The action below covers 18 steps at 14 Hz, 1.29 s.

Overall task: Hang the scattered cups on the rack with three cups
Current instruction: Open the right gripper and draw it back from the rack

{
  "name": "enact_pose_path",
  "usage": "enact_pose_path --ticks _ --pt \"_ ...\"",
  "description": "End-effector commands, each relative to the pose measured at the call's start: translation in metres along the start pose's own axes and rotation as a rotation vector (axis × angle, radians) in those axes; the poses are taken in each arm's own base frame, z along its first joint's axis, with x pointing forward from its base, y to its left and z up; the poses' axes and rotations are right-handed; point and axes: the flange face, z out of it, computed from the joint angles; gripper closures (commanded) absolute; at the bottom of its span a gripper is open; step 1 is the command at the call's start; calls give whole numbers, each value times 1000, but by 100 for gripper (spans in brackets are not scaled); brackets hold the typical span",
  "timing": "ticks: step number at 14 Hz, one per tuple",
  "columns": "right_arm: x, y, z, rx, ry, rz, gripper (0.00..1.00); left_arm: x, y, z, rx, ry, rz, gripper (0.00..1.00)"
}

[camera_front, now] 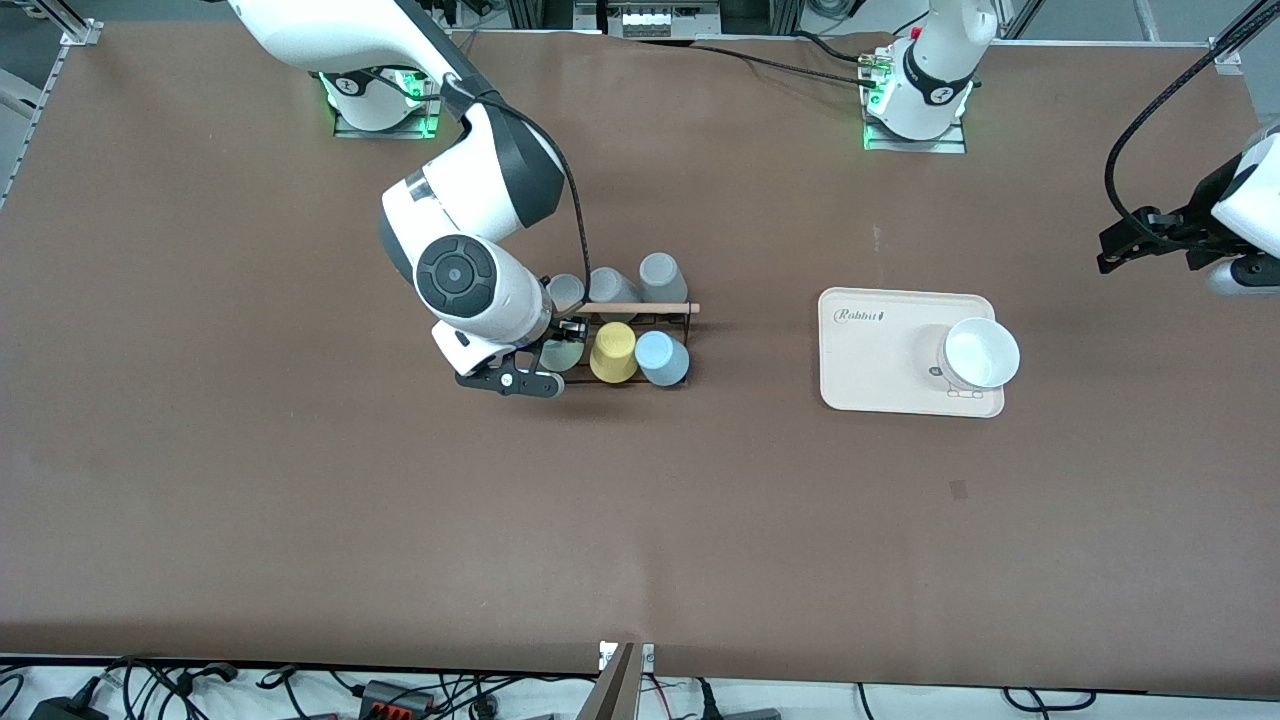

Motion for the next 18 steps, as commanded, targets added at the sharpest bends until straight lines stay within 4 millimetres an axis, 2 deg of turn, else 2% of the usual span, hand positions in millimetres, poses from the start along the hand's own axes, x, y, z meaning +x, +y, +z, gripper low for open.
enact_pose_path --ticks 1,2,3,4,5,7,9,11,13,15,18 --pt "2 -10 9 -22 15 18 100 -4 -4 -7 -18 -1 25 0" --pt "4 -14 15 -12 26 57 100 -4 -4 -7 -19 -1 36 0" --pt "5 -15 16 -1 31 103 76 -4 -5 -7 -19 -1 39 0" --pt "10 -12 14 11 31 164 1 -4 -6 -7 -19 -1 37 0" --pt "7 -14 8 11 45 176 0 -4 -5 -7 -19 -1 39 0" --pt "6 -10 -27 33 68 180 0 -4 -6 -7 -19 -1 37 0" --pt "9 0 -58 35 73 192 0 -4 -5 -7 -19 -1 39 0" --pt "12 20 -93 41 75 207 0 -4 -5 -7 -19 -1 39 0" --pt "21 54 -127 69 93 221 0 -4 -5 -7 -19 -1 39 0" --pt "33 89 -133 42 56 183 0 -4 -5 -7 -19 -1 39 0" --pt "59 144 -138 36 36 234 0 -4 -5 -7 -19 -1 39 0"
